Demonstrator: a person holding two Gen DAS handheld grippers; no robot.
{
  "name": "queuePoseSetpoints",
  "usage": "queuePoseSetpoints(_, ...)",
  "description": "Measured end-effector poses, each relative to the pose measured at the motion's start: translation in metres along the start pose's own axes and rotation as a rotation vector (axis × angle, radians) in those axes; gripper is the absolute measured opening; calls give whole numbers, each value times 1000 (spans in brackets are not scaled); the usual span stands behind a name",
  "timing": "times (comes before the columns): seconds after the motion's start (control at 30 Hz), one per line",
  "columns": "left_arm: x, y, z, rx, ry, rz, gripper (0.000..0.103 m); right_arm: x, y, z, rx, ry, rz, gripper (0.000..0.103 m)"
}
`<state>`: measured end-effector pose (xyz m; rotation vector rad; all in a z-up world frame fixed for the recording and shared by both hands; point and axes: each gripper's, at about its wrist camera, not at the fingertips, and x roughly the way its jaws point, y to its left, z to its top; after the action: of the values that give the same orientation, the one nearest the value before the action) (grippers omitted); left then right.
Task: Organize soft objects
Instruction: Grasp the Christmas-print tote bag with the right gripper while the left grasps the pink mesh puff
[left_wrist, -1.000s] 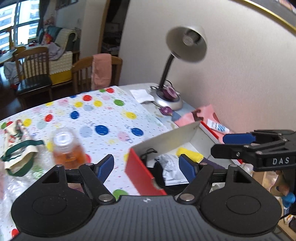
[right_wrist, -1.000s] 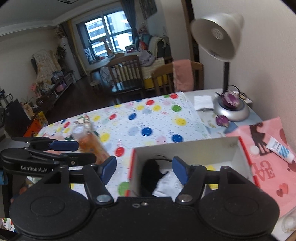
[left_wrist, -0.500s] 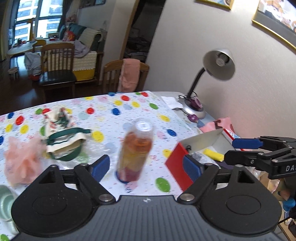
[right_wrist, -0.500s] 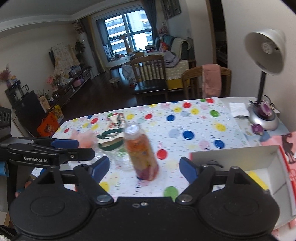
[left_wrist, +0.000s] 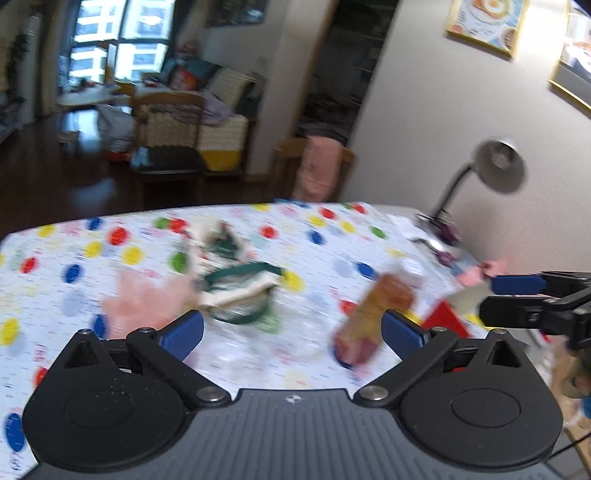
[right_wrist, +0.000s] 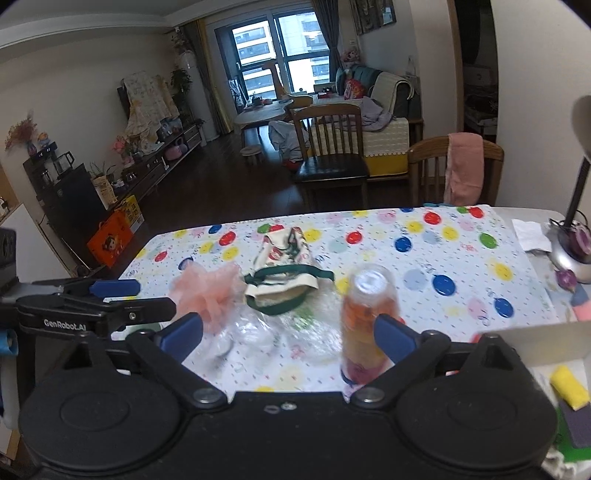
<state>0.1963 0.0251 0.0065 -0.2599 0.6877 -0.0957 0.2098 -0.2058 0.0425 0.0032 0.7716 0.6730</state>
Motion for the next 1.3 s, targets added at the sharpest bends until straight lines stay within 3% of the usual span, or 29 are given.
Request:
queuePoseSetpoints(0.1,-3,24,2,-8,-30,57,103,17,11,11,7,11,8,102)
queuePoseSetpoints(0.53,34,108,9,-16,75,77,103,114,41,58,34,94,-27,103)
queuePoseSetpoints(1.0,102,142,12,2,220,136,103,265,23,88,25,233,-98,103)
queuePoseSetpoints(1.3,147,154,21,-31,338,141,103,325,11,80,-23,297,-144,102)
